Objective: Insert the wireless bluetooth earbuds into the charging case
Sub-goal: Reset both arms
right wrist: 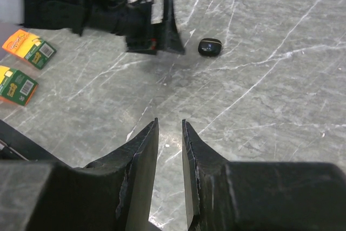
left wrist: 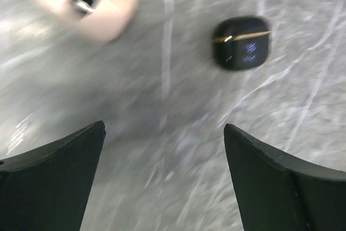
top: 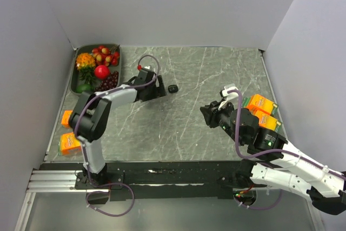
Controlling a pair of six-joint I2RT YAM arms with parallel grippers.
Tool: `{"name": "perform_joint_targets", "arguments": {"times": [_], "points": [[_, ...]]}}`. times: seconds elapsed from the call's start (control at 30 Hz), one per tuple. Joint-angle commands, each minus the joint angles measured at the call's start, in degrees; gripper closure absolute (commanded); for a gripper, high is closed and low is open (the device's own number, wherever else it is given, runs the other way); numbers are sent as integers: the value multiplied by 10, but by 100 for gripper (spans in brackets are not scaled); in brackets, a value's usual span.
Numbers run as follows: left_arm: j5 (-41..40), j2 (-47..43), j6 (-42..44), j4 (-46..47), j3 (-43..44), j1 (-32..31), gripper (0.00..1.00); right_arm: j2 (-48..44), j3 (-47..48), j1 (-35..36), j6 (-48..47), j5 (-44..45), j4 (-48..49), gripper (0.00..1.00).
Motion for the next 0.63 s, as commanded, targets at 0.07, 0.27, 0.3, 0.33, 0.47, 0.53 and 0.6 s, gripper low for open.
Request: {"name": "perform_joint_targets", "arguments": {"times": [0.07,0.27,0.3,0.33,0.47,0.53,0.6], "points": [[-249,-197,21,-49,-48,-98,4,-13,-6,-2,-14,28,30,67],[-469,-315,-151,-143,-121,-174,4,-29,-67,-2,4,69,68,66],[-477,-339,-170,-156,-131,-174,4,-31,-86,-3,8,72,72,66],[-486,-354,-183,-165,-141,-181,4,-33,-94,-2,17,75,74,66],[-471,-420,-190,-184,-207,-184,4,-37,-138,-2,34,101,97,64],[-441,-465,-124,-113,-243,-187,4,-31,-147,-3,38,113,104,59],[-423,-508,-100,-78,-281,-187,4,-15,-135,-4,53,124,89,52]]}}
